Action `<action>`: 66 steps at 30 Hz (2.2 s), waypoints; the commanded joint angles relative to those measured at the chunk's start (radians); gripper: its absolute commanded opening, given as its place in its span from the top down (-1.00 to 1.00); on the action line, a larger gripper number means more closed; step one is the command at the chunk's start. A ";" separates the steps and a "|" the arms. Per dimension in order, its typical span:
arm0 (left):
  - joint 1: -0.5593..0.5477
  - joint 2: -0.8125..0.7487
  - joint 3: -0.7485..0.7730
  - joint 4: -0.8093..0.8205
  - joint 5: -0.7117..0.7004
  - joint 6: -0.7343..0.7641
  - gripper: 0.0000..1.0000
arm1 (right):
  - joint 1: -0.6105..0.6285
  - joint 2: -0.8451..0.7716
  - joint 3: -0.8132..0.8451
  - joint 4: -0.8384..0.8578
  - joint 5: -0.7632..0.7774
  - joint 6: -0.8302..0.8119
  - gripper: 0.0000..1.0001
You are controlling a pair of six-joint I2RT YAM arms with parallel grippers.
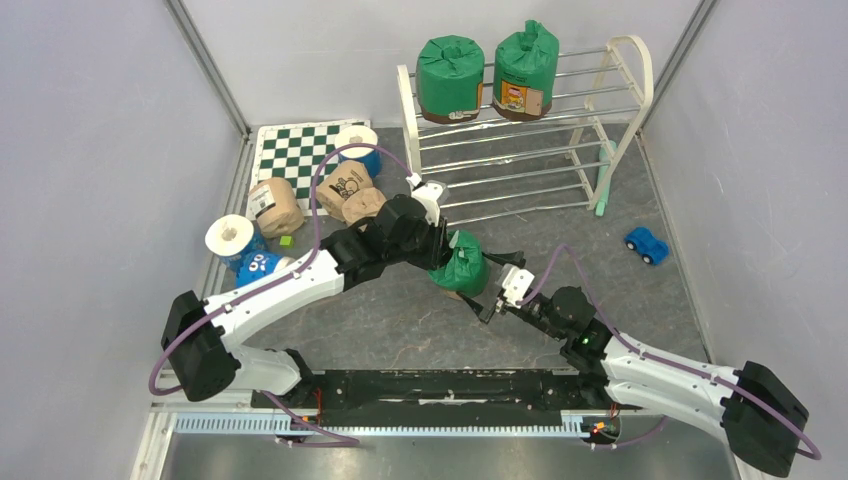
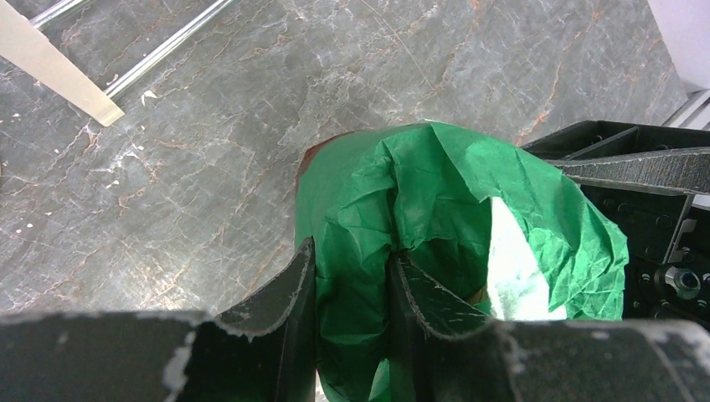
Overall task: Place and organize the paper towels onto the shelf
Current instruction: Pick up the paper towel from the center of the board.
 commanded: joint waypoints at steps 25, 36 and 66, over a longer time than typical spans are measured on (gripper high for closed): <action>-0.020 -0.101 0.061 0.098 0.235 0.014 0.37 | 0.003 0.037 0.102 0.059 -0.096 -0.002 -0.09; -0.019 -0.193 0.046 0.081 0.073 0.039 -0.22 | 0.003 -0.009 0.070 0.074 -0.040 0.006 -0.01; 0.009 -0.591 -0.131 -0.030 -0.622 0.258 -0.63 | -0.059 -0.172 0.373 -0.276 0.408 -0.150 0.24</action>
